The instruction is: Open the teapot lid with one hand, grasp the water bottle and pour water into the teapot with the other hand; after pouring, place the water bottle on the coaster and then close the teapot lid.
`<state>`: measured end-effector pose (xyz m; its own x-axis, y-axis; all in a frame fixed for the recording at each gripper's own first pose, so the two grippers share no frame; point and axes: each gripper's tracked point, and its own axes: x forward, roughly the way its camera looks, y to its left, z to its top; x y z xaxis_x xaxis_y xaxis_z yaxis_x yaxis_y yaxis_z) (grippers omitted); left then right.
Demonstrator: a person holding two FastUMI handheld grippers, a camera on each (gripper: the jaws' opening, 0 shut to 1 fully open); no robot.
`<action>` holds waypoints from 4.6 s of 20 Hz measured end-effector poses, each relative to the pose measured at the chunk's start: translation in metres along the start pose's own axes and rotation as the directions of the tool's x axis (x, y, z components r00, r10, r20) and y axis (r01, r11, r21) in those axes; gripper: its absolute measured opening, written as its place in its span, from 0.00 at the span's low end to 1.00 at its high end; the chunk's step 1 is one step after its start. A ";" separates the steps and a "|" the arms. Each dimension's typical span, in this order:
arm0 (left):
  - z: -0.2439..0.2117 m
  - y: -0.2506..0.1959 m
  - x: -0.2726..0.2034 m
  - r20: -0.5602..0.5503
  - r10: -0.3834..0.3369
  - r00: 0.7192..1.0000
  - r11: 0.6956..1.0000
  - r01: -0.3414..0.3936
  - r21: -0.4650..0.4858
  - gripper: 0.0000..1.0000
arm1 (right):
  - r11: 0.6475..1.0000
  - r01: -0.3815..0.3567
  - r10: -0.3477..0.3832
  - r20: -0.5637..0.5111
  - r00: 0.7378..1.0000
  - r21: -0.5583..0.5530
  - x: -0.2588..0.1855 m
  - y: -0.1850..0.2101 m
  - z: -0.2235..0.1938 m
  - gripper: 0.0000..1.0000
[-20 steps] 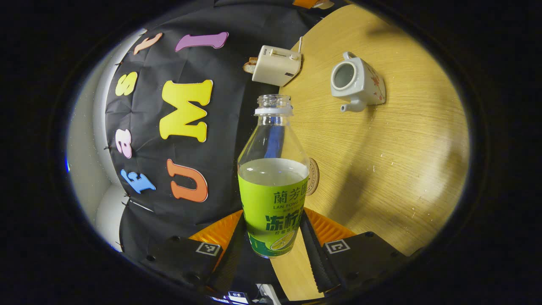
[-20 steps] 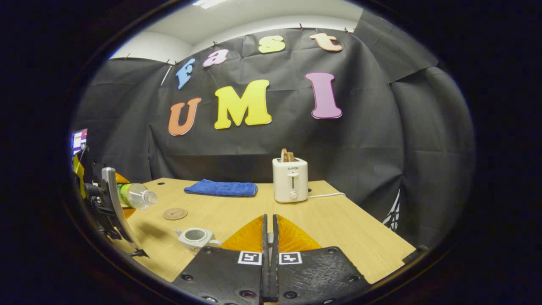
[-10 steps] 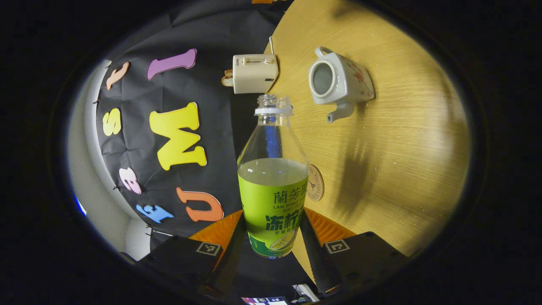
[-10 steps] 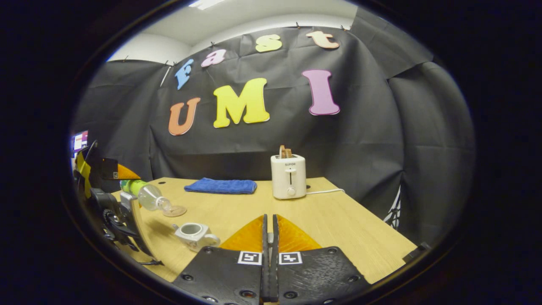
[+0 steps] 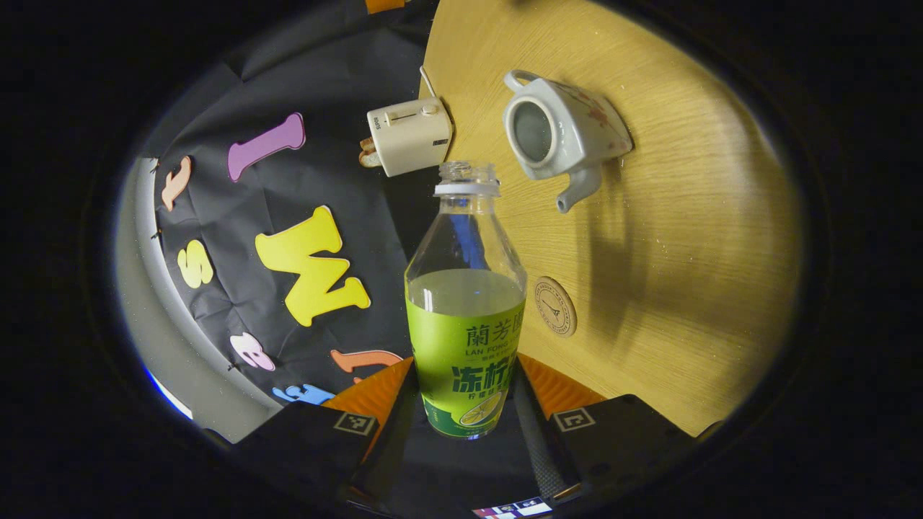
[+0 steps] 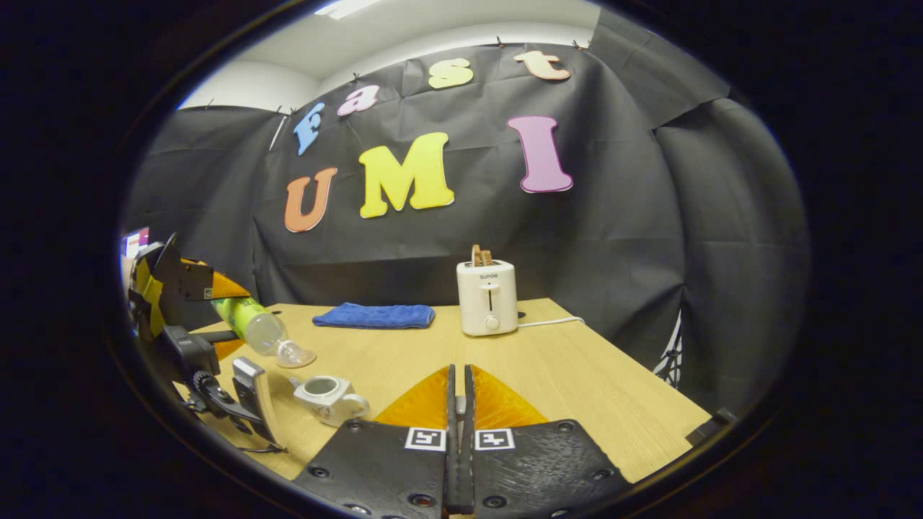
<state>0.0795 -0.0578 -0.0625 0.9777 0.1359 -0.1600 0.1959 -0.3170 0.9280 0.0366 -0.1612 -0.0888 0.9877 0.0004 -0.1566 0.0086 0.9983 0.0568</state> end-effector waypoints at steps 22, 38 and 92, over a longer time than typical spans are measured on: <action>0.012 0.025 0.002 -0.001 0.102 0.995 0.977 -0.100 0.188 0.74 | 1.000 0.008 -0.008 0.007 1.000 0.009 -0.002 -0.009 0.000 0.00; 0.013 0.034 0.002 0.002 0.138 0.990 0.960 -0.134 0.246 0.74 | 1.000 0.005 -0.005 0.007 1.000 0.008 -0.003 -0.008 0.001 0.00; -0.016 -0.025 0.127 0.241 0.044 0.969 -0.289 0.243 -0.926 0.76 | 0.999 0.050 -0.050 0.003 0.999 0.009 0.010 0.030 0.032 0.00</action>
<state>0.1979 -0.0175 -0.1003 0.9748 -0.1086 -0.1951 0.1115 0.9938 0.0040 0.0522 -0.1333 -0.0572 0.9865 -0.0497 -0.1560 0.0592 0.9966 0.0574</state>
